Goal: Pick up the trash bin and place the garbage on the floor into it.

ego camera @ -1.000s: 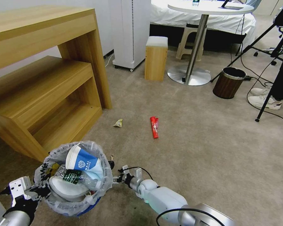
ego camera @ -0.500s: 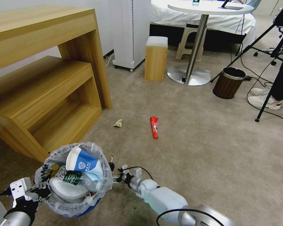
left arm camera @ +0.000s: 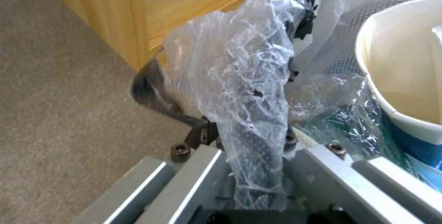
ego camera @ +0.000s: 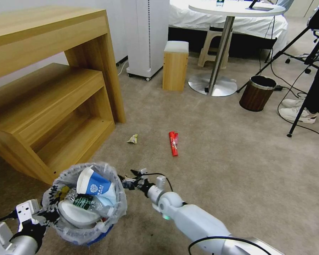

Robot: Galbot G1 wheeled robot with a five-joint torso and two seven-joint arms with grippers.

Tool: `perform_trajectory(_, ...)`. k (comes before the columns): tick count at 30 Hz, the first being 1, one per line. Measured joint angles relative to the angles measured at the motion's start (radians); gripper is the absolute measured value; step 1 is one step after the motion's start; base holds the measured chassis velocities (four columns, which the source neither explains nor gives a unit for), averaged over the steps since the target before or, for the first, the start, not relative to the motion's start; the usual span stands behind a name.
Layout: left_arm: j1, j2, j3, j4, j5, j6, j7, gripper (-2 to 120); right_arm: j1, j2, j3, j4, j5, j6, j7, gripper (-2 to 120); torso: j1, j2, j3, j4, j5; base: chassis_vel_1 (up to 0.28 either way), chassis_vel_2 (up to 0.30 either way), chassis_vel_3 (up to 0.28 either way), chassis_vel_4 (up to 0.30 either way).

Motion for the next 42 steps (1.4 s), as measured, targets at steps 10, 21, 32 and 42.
perform_trajectory(10, -0.017, 0.012, 0.001, 0.034, -0.004, 0.001, -0.001, 1, -0.044, -0.125, 0.042, 0.156, -0.048, 0.009, 0.046, 100, 0.000, 0.000, 0.000, -0.0001, 0.0001, 0.000, 0.000, 0.000, 0.000)
perform_trajectory(21, -0.048, 0.017, 0.028, 0.062, 0.008, 0.001, 0.007, 1, -0.185, -0.324, 0.369, 0.433, -0.104, 0.060, 0.050, 100, 0.000, 0.000, 0.000, -0.0001, -0.0002, 0.000, 0.000, 0.000, 0.000)
perform_trajectory(32, -0.054, 0.025, 0.043, 0.063, 0.015, 0.002, 0.017, 1, -0.284, -0.340, 0.544, 0.552, -0.147, 0.063, 0.051, 100, 0.000, 0.000, 0.000, -0.0001, -0.0001, 0.000, 0.000, 0.000, 0.000)
perform_trajectory(42, -0.054, 0.044, 0.046, 0.059, 0.013, 0.003, 0.020, 1, -0.338, -0.344, 0.609, 0.599, -0.210, 0.059, 0.080, 100, 0.000, 0.000, 0.000, 0.0000, -0.0002, 0.000, 0.000, 0.000, 0.000)
